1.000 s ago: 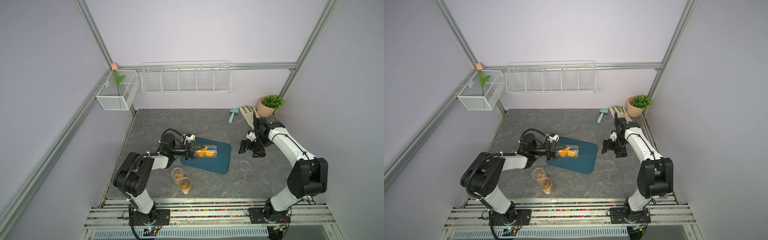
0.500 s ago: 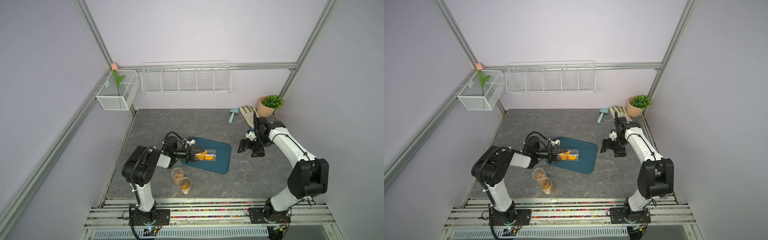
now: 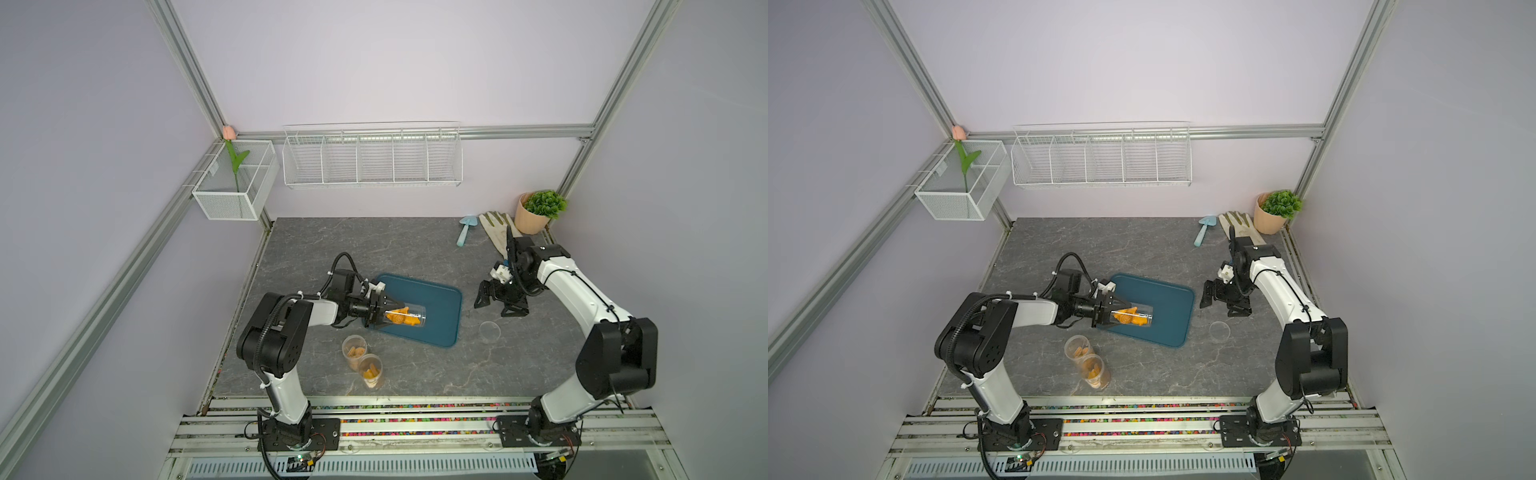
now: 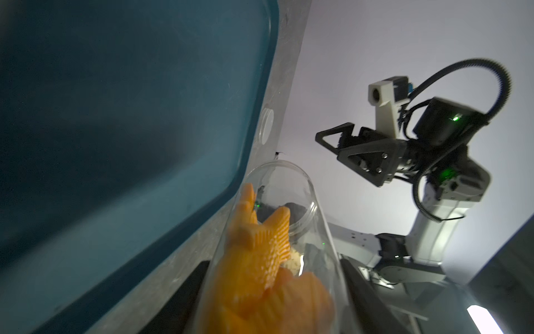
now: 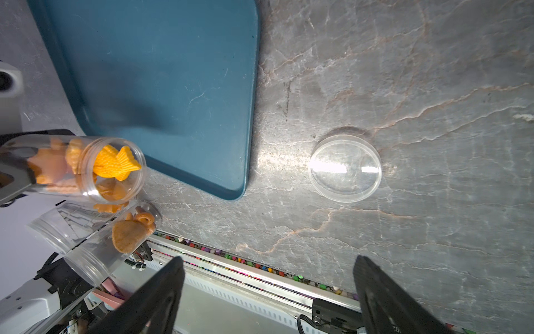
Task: Pour the cookies out of the jar
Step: Pour the cookies in the jar onto the tray.
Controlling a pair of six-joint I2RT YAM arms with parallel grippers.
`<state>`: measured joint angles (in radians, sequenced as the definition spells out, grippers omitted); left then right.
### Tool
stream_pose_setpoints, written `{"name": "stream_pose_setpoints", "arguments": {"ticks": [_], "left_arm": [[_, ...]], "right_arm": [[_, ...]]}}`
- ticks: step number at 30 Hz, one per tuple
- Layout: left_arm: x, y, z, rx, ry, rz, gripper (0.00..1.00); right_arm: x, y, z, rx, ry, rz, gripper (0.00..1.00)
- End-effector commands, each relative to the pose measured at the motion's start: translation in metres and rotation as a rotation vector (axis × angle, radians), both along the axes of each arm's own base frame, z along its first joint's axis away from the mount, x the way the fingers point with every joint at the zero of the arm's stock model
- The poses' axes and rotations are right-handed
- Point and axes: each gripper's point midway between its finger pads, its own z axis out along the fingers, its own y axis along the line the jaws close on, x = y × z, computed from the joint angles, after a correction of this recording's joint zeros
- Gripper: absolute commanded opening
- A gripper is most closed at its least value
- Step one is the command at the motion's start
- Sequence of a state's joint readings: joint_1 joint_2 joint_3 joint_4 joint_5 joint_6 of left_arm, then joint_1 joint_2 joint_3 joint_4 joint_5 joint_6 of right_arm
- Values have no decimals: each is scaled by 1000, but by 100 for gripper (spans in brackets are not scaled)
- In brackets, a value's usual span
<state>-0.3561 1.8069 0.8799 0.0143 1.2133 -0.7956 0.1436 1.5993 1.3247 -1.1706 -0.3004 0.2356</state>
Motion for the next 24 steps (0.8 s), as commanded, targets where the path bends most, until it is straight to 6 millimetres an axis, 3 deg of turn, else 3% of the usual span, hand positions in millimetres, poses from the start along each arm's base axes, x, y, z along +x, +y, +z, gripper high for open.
{"name": "stream_pose_setpoints", "arguments": {"ticks": [1, 6, 14, 21, 24], "left_arm": [[-30, 13, -7, 86, -6, -105, 63], [-26, 13, -15, 107, 5, -115, 63], [-18, 14, -10, 154, -30, -103, 63], [-4, 11, 5, 165, -74, -62, 63], [-3, 6, 13, 94, -46, -53, 63]], "right_arm": [[-3, 1, 1, 23, -6, -9, 93], [-4, 2, 0, 29, -8, -5, 94], [-8, 1, -3, 26, -1, -2, 95], [-7, 3, -5, 36, 1, -10, 95], [-8, 4, -6, 40, 4, -11, 95]]}}
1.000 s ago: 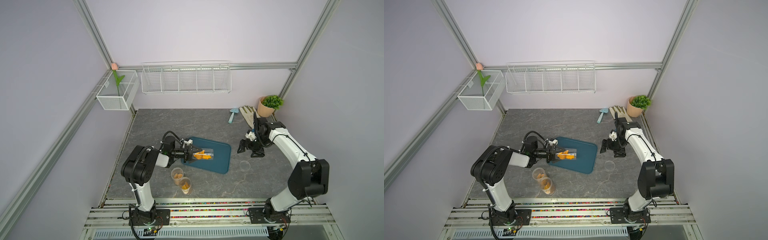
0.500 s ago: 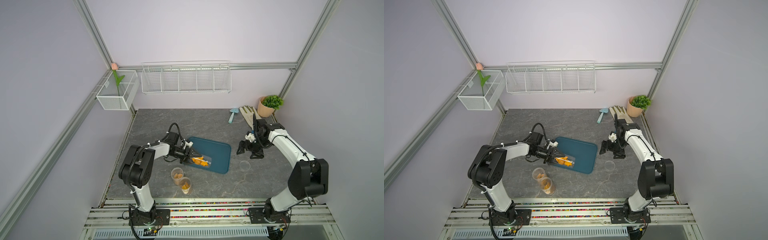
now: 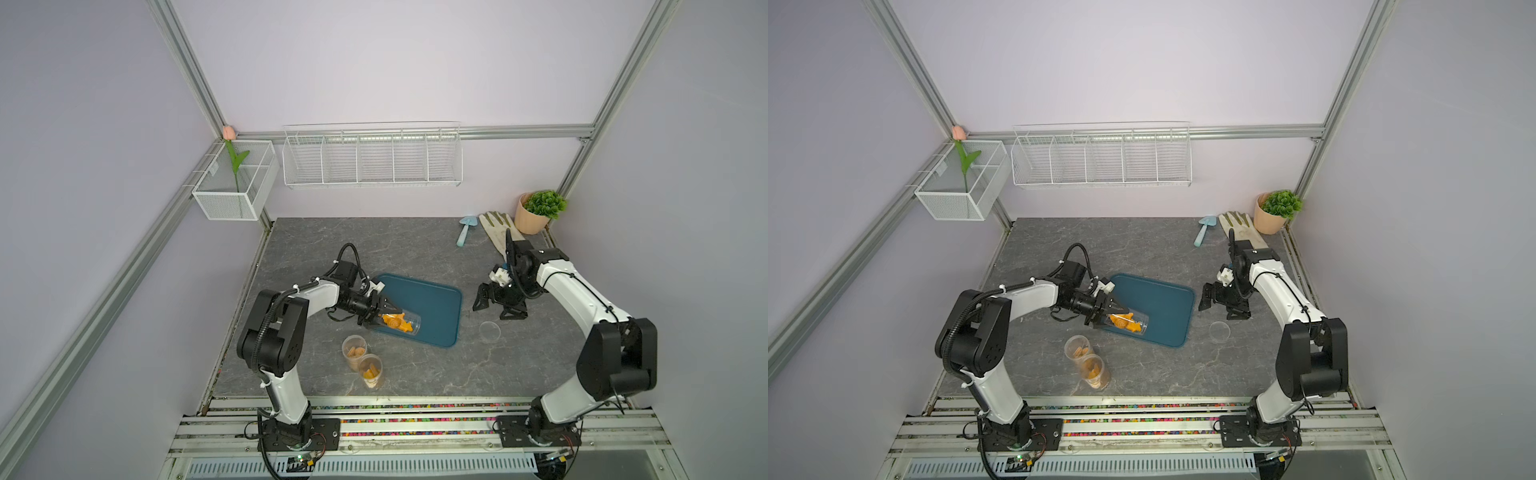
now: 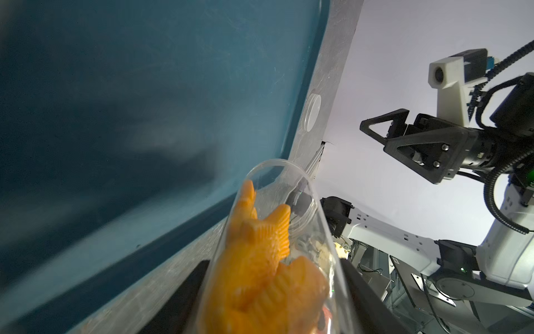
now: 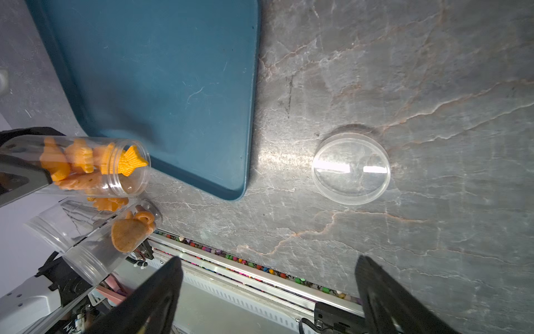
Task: Pour the cookies out of the jar
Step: Pour the cookies in the jar onto the tray.
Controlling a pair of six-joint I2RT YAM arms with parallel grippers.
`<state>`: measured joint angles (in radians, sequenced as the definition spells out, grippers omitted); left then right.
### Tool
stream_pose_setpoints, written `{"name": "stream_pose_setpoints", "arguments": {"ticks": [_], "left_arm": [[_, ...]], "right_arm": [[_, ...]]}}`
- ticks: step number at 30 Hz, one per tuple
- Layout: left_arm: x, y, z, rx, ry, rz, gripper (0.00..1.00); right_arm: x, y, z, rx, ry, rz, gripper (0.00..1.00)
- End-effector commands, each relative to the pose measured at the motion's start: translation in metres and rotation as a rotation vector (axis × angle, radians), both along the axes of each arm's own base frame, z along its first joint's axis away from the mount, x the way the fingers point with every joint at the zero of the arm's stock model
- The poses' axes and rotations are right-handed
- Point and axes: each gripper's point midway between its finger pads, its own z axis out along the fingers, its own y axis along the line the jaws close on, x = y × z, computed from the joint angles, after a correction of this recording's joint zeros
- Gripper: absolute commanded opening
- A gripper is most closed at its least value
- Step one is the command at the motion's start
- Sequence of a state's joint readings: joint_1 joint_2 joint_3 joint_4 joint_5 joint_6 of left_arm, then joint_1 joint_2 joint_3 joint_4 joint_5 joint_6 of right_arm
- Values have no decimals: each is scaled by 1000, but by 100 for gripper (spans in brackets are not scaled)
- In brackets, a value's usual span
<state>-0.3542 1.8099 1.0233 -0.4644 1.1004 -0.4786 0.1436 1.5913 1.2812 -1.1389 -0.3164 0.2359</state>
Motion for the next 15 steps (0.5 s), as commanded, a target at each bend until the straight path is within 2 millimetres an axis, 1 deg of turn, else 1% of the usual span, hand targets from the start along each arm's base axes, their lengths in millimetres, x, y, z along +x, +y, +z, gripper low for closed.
{"name": "stream_pose_setpoints", "arguments": {"ticks": [1, 2, 4, 5, 7, 8, 9, 10, 11, 13, 14, 15], "left_arm": [[8, -8, 24, -92, -35, 8, 63], [9, -7, 23, -78, -47, 13, 63], [7, 0, 15, 17, -83, -8, 63], [6, 0, 17, 14, -78, -13, 63], [10, -4, 29, -68, -62, 17, 63], [15, -4, 31, -64, -85, 40, 63], [17, 0, 30, -21, -117, 45, 63], [16, 3, 30, 13, -128, 34, 64], [16, 2, 33, 3, -119, 32, 64], [21, -6, 45, -98, -96, 64, 64], [25, -6, 46, -110, -109, 84, 63], [27, -3, 42, -64, -140, 90, 63]], "right_arm": [[-3, 2, 2, 25, -3, -12, 95], [-4, 2, 1, 25, 0, -13, 95], [-3, 3, 1, 26, 1, -15, 95], [-3, 3, 1, 27, 0, -15, 95], [-3, 4, 1, 27, 1, -15, 96], [-3, 3, 1, 27, 1, -16, 96], [-4, 4, 1, 25, 3, -16, 99], [-4, 4, 0, 26, 4, -17, 89], [-4, 4, 0, 26, 4, -17, 88], [-4, 5, 0, 29, 3, -17, 88], [-4, 6, -1, 28, 4, -16, 88], [-4, 6, -1, 28, 3, -14, 88]]}}
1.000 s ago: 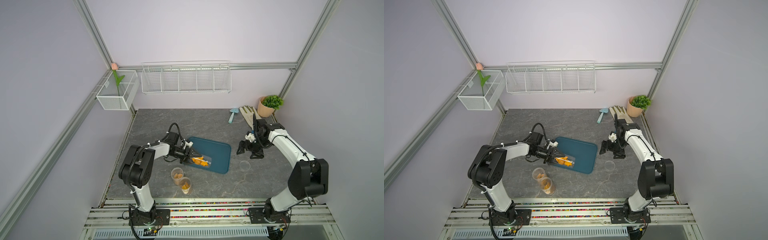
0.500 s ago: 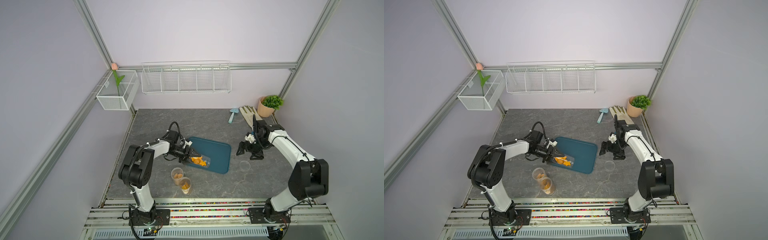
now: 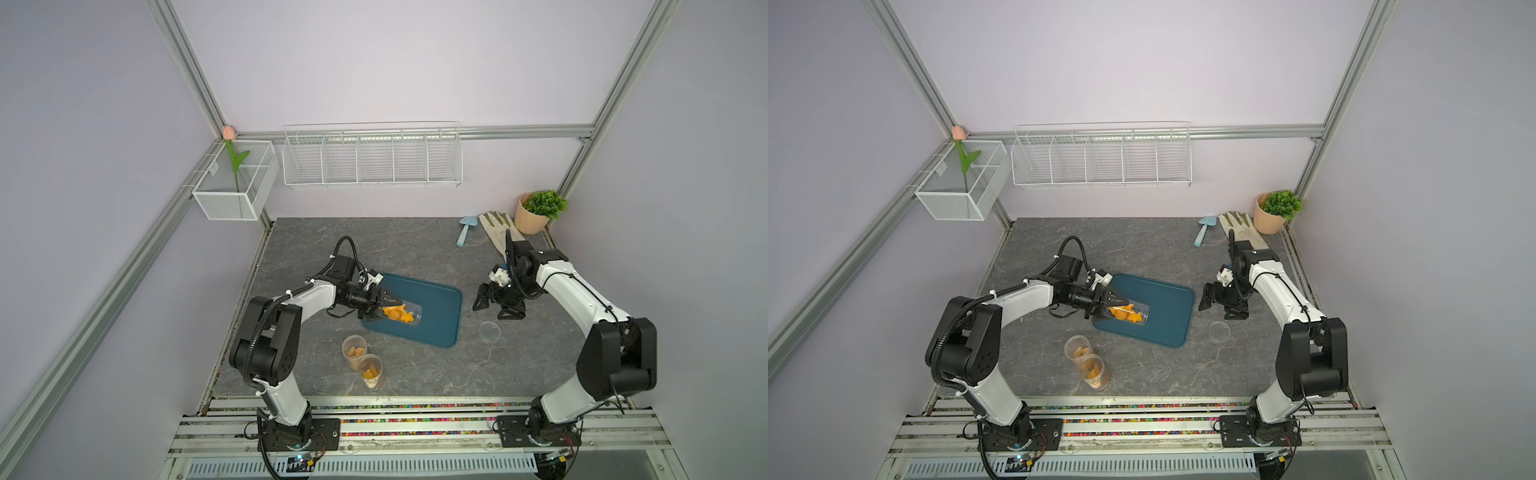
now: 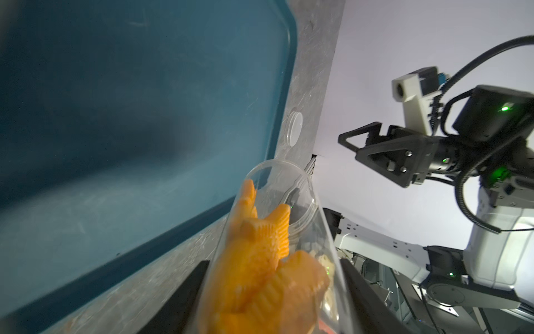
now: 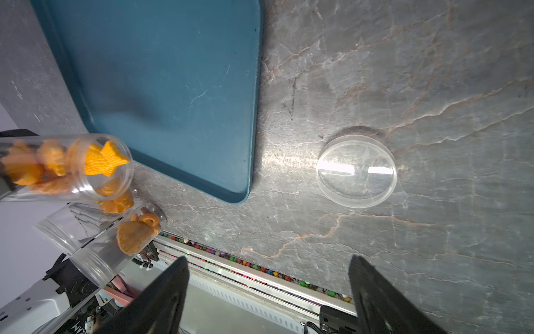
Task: Pour the cookies out of the jar
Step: Pour the cookies in the jar onto the tray.
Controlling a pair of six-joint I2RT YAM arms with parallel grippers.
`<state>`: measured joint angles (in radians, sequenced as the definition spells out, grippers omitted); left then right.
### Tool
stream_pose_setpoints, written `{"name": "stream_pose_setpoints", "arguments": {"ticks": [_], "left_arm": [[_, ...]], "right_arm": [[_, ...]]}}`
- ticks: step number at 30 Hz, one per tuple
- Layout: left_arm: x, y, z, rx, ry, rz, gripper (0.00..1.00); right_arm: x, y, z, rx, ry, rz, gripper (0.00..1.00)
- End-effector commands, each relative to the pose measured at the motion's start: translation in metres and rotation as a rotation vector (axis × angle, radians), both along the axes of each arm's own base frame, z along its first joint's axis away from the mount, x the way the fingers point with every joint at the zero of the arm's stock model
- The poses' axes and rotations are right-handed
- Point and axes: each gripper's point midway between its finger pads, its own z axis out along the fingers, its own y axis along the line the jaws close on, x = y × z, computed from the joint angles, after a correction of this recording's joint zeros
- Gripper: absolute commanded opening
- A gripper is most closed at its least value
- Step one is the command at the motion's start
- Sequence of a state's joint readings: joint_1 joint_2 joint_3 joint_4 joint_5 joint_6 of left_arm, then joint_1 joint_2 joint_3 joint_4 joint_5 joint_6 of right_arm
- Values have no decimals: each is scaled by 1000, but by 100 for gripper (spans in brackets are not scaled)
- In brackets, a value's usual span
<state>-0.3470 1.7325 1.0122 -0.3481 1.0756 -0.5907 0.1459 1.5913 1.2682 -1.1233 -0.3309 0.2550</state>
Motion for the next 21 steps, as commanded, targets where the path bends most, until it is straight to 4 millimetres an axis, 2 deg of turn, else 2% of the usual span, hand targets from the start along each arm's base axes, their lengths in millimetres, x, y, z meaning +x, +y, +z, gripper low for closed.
{"name": "stream_pose_setpoints", "arguments": {"ticks": [1, 5, 8, 11, 12, 13, 14, 16, 19, 21], "left_arm": [[7, 4, 11, 29, -76, 7, 63], [4, 1, 20, -16, -69, 6, 63], [1, 12, 14, 105, -104, -13, 63], [2, 3, 29, -6, -77, 7, 63], [9, 8, 23, 63, -121, 36, 63], [5, 16, 14, 203, -160, 9, 63], [0, 12, 16, 228, -169, -35, 64], [-5, -1, 25, 105, -103, -49, 64], [2, 7, 13, 157, -124, -12, 64], [2, 1, 22, 48, -78, 7, 64]], "right_arm": [[-4, 3, 2, 13, -4, -1, 88], [-4, 3, 3, 12, -10, 3, 88], [-5, 3, 4, 11, -14, 5, 88], [-5, 4, 5, 14, -15, 7, 88], [-6, 3, 4, 13, -13, 9, 88], [-6, 3, 4, 13, -14, 10, 88], [-6, 3, 4, 14, -16, 9, 88], [-7, 3, 4, 14, -18, 9, 88], [-8, 3, 4, 11, -17, 11, 88], [-9, 3, 4, 12, -21, 15, 88]]}}
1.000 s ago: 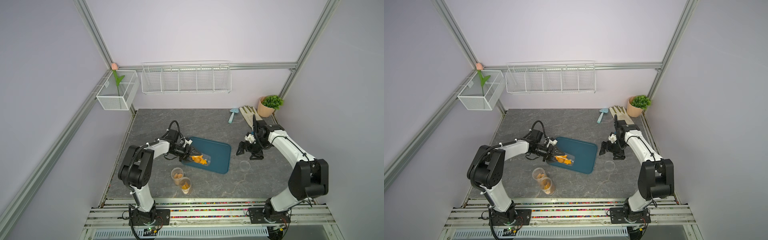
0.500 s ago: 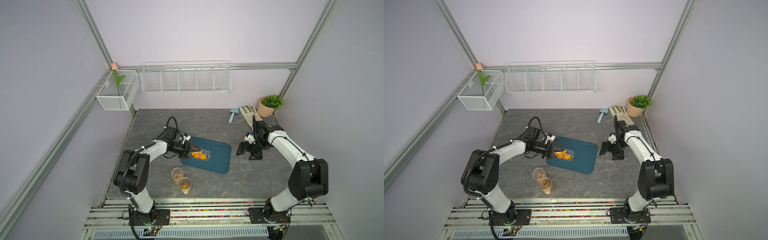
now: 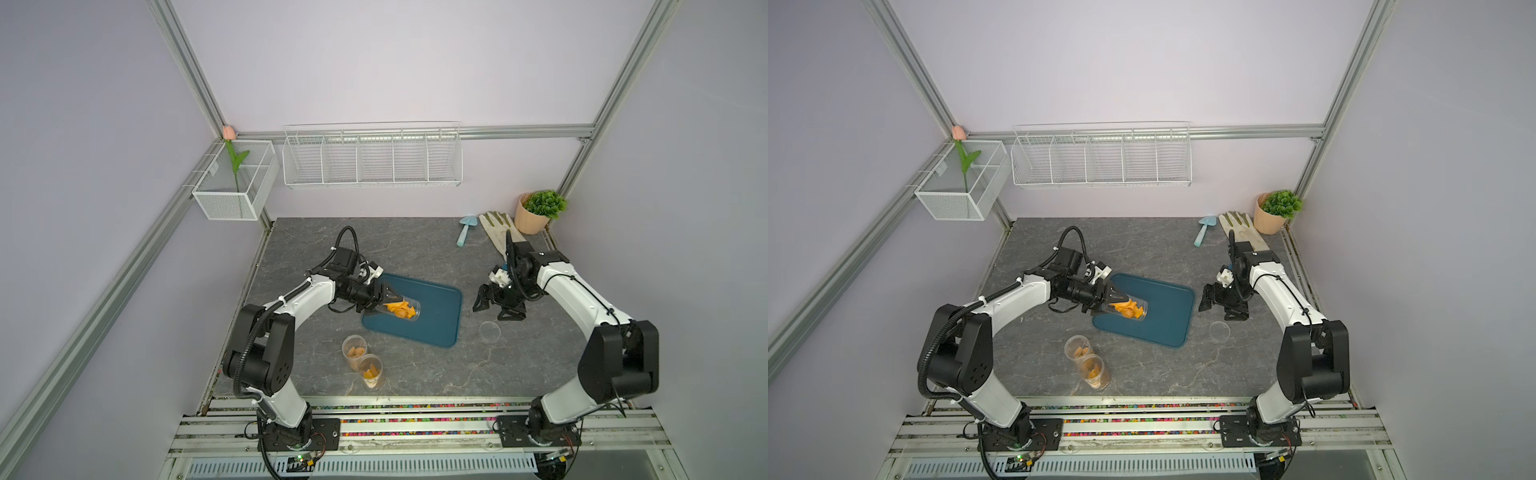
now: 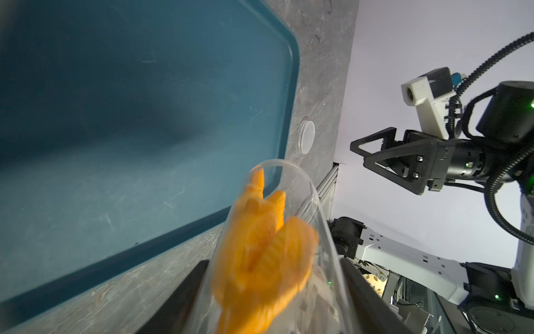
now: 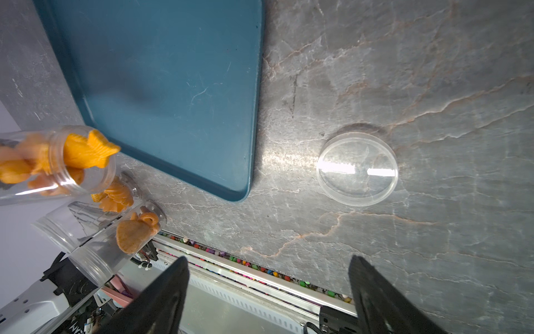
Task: Pour the cookies out of the jar
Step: Pour the cookies in the jar onto the tray.
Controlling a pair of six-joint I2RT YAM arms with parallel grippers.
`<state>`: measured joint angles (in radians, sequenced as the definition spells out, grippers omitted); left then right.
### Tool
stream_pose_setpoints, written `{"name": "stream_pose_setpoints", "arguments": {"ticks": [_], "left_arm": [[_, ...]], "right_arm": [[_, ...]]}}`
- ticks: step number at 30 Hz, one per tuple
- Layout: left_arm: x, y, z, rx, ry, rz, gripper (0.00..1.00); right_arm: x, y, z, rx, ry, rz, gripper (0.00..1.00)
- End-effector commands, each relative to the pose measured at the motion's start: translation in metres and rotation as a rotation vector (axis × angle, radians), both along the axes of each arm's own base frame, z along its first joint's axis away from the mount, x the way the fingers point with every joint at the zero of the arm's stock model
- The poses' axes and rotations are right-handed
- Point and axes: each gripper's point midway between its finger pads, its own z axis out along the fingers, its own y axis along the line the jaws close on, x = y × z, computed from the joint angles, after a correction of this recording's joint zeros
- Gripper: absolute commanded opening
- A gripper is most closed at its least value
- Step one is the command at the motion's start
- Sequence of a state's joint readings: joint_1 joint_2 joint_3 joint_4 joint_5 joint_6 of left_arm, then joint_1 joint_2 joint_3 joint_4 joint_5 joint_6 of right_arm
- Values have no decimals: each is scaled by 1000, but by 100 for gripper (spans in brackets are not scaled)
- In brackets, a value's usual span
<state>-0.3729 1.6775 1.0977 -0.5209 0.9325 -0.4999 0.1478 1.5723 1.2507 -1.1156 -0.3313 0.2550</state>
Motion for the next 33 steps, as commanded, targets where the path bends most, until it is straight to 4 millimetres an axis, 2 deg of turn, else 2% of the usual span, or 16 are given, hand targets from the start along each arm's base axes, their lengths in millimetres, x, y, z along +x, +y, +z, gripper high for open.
{"name": "stream_pose_setpoints", "arguments": {"ticks": [1, 3, 5, 7, 16, 22, 29, 33], "left_arm": [[6, -4, 14, -138, 16, 41, 64], [11, 1, 11, -122, -32, 72, 64], [4, 6, 2, -38, -16, 36, 64], [4, 3, 4, -88, 8, 45, 64], [0, 7, -2, -79, 21, 35, 64], [-3, 17, -9, 33, 0, 3, 64], [3, 35, 4, 200, -123, 16, 64], [0, 25, 16, 107, -106, 3, 64]], "right_arm": [[-7, 2, 4, 9, -11, 15, 88], [-8, 1, 3, 0, -9, 21, 88], [-9, 0, 2, -1, -8, 22, 88], [-10, 1, 1, 2, -6, 24, 88], [-6, 1, 0, 4, -4, 29, 88], [-6, 3, -2, 10, -1, 28, 88], [-5, 4, -3, 14, 4, 23, 88], [-4, 7, -3, 27, 6, 17, 88]]}}
